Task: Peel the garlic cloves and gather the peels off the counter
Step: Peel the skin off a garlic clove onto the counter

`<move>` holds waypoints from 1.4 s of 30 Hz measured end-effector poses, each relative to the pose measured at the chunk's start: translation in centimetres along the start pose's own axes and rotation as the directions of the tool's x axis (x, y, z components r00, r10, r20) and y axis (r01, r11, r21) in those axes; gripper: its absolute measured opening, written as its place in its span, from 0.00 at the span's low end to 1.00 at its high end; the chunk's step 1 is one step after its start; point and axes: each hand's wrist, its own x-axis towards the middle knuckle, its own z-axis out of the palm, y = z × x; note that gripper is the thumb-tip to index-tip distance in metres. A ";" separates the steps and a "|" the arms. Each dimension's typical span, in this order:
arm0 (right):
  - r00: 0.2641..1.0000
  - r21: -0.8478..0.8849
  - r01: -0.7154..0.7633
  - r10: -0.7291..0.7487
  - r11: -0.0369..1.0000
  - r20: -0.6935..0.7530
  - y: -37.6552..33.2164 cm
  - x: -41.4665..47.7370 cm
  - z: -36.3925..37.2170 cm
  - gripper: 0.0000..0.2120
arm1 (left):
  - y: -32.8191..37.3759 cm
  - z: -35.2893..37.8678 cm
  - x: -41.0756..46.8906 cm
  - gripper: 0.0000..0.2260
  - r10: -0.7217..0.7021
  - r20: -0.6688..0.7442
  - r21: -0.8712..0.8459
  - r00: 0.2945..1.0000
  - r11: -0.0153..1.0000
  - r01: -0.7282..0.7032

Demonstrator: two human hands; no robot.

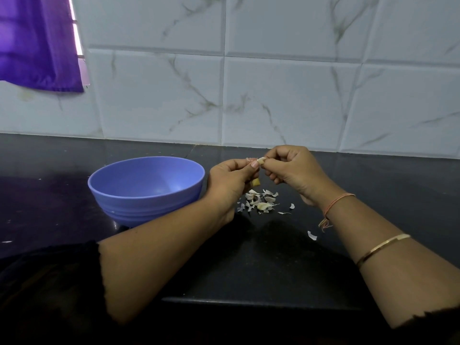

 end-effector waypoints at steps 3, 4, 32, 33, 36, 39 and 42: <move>1.000 -0.012 0.003 -0.003 1.000 0.008 0.0 0.0 0.0 0.05 | 0.0 0.0 0.0 0.05 -0.008 0.003 0.002 1.000 1.000 0.008; 1.000 -0.015 0.003 -0.003 1.000 0.010 0.0 0.0 0.0 0.06 | 0.0 0.0 0.0 0.05 -0.012 0.003 0.001 1.000 1.000 0.012; 0.978 0.030 -0.200 0.198 0.979 0.059 -0.1 0.0 -0.2 0.08 | 0.1 0.2 0.0 0.04 -0.146 0.071 -0.188 0.987 0.969 0.157; 0.974 0.054 -0.219 0.215 0.974 0.077 -0.1 -0.1 -0.2 0.07 | 0.1 0.1 0.0 0.04 -0.146 0.062 -0.197 0.987 0.968 0.155; 0.960 0.152 -0.266 0.248 0.952 0.128 -0.2 -0.1 -0.4 0.02 | 0.0 -0.1 0.2 0.02 -0.144 0.045 -0.215 0.989 0.965 0.150; 0.970 0.193 -0.239 0.224 0.952 0.098 -0.3 0.0 -0.5 0.07 | 0.0 -0.1 0.2 0.02 -0.134 0.056 -0.223 0.989 0.964 0.143; 0.984 0.197 -0.177 0.178 0.964 0.016 -0.5 -0.1 -0.7 0.09 | -0.1 0.0 0.2 0.04 -0.129 0.049 -0.200 0.990 0.970 0.136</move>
